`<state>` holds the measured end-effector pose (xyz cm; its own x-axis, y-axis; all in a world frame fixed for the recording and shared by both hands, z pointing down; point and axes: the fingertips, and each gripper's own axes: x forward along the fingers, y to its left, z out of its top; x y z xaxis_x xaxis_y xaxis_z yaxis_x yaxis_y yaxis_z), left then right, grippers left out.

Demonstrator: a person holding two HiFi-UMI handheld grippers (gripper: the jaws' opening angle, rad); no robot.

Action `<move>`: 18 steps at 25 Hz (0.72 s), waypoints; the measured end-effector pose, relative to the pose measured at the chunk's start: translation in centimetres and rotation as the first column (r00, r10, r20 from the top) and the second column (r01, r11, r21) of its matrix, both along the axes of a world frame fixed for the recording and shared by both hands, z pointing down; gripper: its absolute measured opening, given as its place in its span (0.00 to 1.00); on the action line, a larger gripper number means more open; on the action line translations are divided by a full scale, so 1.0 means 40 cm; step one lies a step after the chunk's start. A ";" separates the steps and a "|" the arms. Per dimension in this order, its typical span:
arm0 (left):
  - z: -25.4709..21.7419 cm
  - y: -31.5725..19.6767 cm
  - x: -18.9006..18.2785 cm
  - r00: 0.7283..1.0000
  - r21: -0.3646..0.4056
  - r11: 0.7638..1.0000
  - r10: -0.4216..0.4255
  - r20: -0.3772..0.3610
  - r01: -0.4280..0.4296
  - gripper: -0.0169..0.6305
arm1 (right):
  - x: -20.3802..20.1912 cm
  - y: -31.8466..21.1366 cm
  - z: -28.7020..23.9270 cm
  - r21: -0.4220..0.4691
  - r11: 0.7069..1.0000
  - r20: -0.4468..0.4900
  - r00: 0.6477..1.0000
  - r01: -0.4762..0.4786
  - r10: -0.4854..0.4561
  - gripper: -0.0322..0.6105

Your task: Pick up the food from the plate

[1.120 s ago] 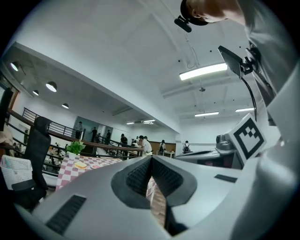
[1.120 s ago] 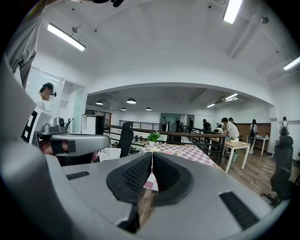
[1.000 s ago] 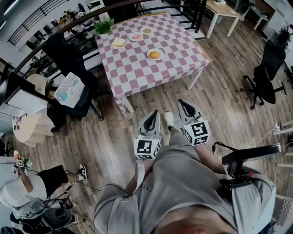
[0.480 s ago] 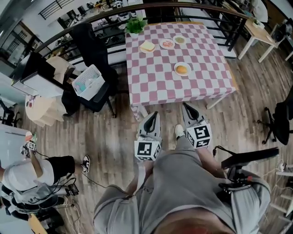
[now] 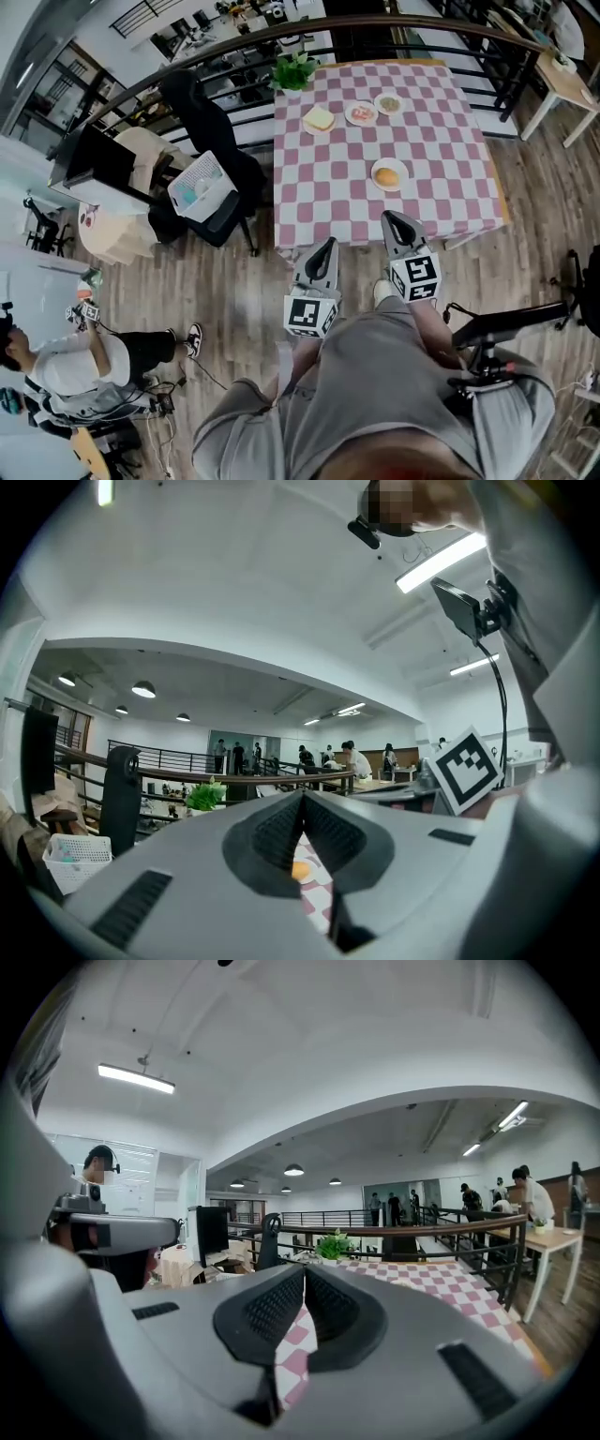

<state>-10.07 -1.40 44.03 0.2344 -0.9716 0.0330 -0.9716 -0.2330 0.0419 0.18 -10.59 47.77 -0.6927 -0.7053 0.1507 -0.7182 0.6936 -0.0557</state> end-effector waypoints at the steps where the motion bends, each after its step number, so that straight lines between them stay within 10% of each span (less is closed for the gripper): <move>1: -0.001 -0.024 0.007 1.000 -0.002 1.000 -0.012 -0.004 0.012 0.04 | 0.013 -0.033 0.008 -0.006 1.000 0.000 1.000 -0.003 0.003 0.07; 13: 0.047 -0.197 0.053 0.994 -0.037 0.993 -0.112 -0.016 0.111 0.04 | 0.094 -0.260 0.015 0.020 0.999 0.005 0.999 0.041 -0.042 0.07; 18: 0.013 -0.234 0.063 0.988 -0.011 0.994 -0.106 0.109 0.107 0.04 | 0.077 -0.262 -0.062 0.096 0.990 0.050 0.993 0.101 -0.106 0.07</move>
<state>-7.55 -10.74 44.55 0.1237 -0.9899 0.0691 -0.9898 -0.1280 -0.0617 3.24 -21.06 45.29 -0.7682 -0.6385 0.0475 -0.6399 0.7681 -0.0244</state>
